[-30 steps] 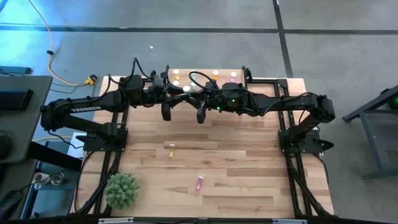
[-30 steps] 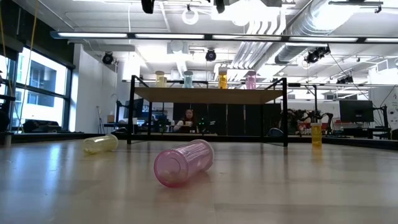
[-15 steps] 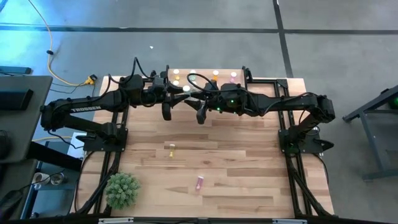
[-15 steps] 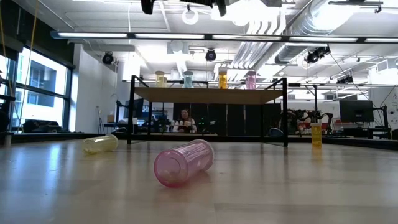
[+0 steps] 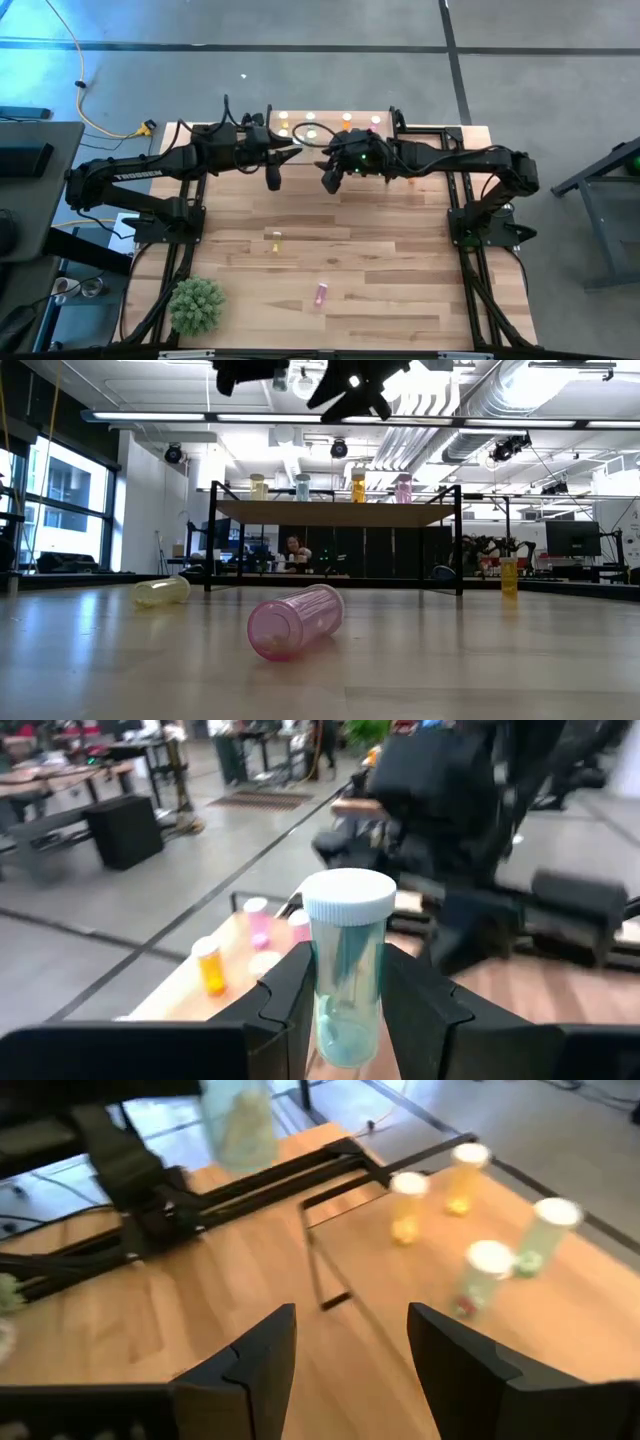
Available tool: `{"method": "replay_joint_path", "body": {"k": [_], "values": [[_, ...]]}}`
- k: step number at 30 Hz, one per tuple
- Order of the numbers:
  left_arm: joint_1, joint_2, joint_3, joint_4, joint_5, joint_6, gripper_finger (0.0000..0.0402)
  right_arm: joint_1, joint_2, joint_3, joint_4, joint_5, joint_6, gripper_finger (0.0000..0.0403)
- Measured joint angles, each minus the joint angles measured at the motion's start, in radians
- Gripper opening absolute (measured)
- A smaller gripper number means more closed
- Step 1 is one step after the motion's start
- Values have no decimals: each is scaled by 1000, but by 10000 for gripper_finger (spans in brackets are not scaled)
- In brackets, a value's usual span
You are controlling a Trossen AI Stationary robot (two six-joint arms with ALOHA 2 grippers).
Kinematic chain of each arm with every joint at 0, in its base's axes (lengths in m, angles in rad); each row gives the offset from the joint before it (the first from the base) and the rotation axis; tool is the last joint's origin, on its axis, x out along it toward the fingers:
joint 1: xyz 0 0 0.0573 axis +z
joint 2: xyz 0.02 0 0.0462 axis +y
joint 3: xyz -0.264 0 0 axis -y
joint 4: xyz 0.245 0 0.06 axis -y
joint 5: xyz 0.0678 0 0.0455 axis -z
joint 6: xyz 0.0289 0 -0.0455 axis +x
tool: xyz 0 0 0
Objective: Pick and place medicine bottles onto shelf by color
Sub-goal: Put the blue pill bottle on the shelf aligned with the other blue pill bottles
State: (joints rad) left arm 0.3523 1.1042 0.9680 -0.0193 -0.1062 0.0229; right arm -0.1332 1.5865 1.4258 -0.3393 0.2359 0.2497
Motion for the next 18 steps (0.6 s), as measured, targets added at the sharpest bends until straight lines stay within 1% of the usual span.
{"method": "replay_joint_path", "body": {"k": [6,8,12,15,18], "values": [[0,4,0,-84,-81,38,94,-67,-22,0,9,0,-49,184],[0,12,0,-99,-92,38,94,-89,-27,2,23,0,-56,184],[0,45,0,-106,-105,36,94,-117,-31,35,23,-13,-129,184],[-1,80,0,-103,-107,36,94,-128,-32,82,25,-55,-192,184],[-1,117,0,-95,-116,34,94,-139,-33,125,26,-125,-231,184]]}}
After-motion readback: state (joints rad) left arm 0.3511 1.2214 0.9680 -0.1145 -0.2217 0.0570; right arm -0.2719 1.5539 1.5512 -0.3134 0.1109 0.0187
